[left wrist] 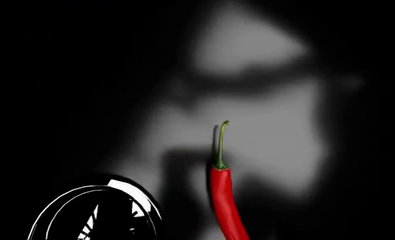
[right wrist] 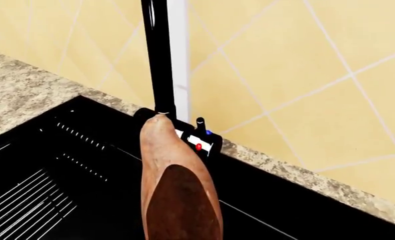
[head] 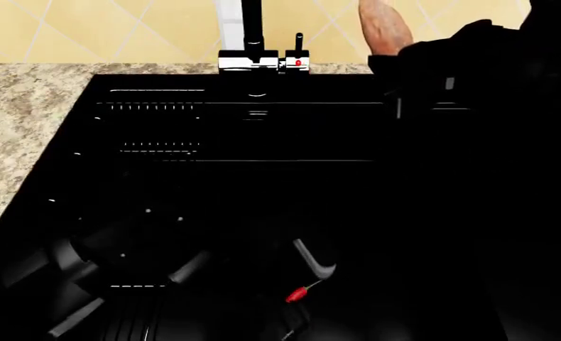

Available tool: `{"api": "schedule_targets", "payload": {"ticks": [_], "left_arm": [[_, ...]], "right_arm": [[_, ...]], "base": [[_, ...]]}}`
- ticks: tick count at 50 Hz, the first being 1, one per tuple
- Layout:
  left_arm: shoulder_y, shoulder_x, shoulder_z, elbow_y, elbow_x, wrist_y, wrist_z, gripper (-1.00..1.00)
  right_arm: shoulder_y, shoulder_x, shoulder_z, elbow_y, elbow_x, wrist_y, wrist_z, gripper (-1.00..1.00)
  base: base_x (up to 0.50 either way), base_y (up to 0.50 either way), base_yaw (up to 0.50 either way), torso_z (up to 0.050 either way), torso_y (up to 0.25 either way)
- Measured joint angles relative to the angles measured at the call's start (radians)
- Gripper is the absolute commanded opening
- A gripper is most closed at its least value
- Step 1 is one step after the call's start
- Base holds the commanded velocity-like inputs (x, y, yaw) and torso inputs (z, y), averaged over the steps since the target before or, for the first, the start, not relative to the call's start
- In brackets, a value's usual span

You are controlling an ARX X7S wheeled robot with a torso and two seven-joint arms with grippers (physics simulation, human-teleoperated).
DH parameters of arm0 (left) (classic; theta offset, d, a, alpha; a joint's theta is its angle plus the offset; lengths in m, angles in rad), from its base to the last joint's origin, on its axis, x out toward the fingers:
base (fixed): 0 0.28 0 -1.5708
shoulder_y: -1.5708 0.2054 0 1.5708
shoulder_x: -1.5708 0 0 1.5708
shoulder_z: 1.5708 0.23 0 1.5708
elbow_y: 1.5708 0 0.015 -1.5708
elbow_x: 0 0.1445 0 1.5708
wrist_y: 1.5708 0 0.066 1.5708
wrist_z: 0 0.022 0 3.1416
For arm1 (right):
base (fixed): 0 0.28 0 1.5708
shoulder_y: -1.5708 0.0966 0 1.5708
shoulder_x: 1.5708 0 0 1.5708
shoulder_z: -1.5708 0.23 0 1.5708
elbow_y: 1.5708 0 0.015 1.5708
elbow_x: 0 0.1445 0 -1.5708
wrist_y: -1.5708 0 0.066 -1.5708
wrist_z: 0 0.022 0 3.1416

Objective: Pick up the fruits and vegetables and place them in the sink. Turn on the sink faucet to wash them. Then turn the sink off and put them in the tray.

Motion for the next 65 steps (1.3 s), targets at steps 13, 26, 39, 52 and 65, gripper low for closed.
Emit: {"api": "schedule_targets", "payload": {"ticks": [13, 26, 39, 52, 65], "left_arm": [[-0.006, 0.012, 0.052, -0.063, 0.057, 0.064, 0.051, 1.00], [-0.018, 0.014, 0.079, -0.077, 0.068, 0.090, 0.058, 1.00], [-0.007, 0.021, 0.087, -0.079, 0.115, 0.124, 0.017, -1.00], [0.031, 0.024, 0.090, -0.010, 0.147, 0.178, 0.001, -1.00], [0.003, 0.017, 0.026, 0.122, 0.149, 0.244, 0.023, -1.00]], "right_arm": [[-0.025, 0.013, 0.007, -0.013, 0.002, -0.013, -0.004, -1.00], [-0.047, 0.021, 0.015, -0.019, -0.001, -0.025, -0.013, -1.00], [-0.054, 0.026, 0.024, -0.027, 0.001, -0.028, -0.013, -1.00], [-0.049, 0.036, 0.033, -0.048, 0.012, -0.030, 0.002, -1.00], [-0.034, 0.041, 0.038, -0.062, 0.020, -0.027, 0.016, -1.00]], "base": [[0.00, 0.00, 0.00, -0.002, -0.003], [0.01, -0.01, -0.01, -0.006, -0.011], [0.01, -0.01, -0.01, -0.008, -0.015], [0.00, -0.01, -0.01, -0.004, -0.009], [0.00, 0.00, 0.00, 0.000, 0.000]]}}
